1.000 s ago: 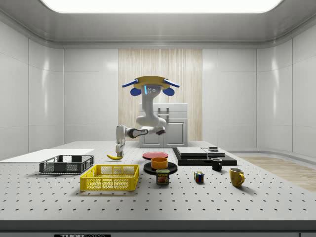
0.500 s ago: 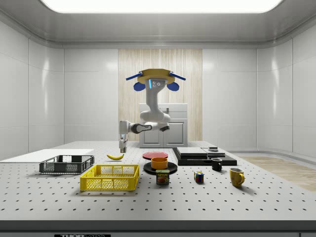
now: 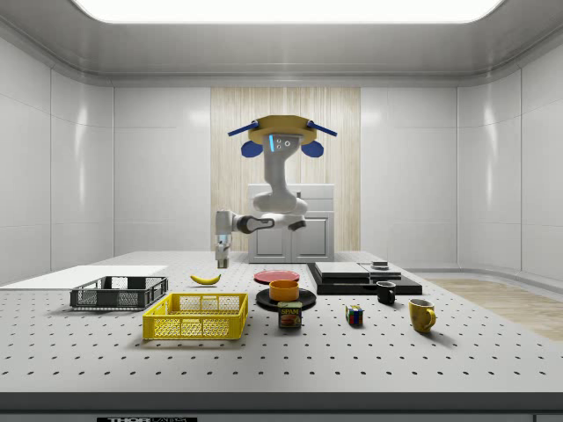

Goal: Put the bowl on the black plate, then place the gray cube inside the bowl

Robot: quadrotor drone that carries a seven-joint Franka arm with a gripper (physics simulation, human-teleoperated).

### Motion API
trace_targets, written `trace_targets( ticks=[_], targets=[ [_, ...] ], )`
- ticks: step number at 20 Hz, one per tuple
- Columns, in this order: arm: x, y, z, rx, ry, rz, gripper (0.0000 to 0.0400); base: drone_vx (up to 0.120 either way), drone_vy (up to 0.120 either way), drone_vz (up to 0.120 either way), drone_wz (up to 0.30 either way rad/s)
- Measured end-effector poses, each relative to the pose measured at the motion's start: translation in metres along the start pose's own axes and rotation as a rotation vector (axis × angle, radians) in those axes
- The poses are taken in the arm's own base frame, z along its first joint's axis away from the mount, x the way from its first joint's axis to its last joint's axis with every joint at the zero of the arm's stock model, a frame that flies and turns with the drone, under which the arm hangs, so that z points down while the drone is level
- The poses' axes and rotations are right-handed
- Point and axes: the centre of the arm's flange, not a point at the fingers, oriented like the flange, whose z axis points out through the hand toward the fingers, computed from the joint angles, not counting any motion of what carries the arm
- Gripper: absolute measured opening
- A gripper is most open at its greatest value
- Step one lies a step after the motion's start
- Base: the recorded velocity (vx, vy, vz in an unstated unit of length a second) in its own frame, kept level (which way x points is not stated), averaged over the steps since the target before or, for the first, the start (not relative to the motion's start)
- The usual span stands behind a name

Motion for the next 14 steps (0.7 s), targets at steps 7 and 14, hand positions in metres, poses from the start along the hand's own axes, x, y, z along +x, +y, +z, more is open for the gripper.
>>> trace_targets(
  ticks=[7,14],
  targets=[
    [0.0,0.0,0.0,0.0,0.0,0.0,0.025,-0.12,-0.063,0.0,0.0],
    [0.0,0.0,0.0,0.0,0.0,0.0,0.025,-0.12,0.0,0.0,0.0]
  ],
)
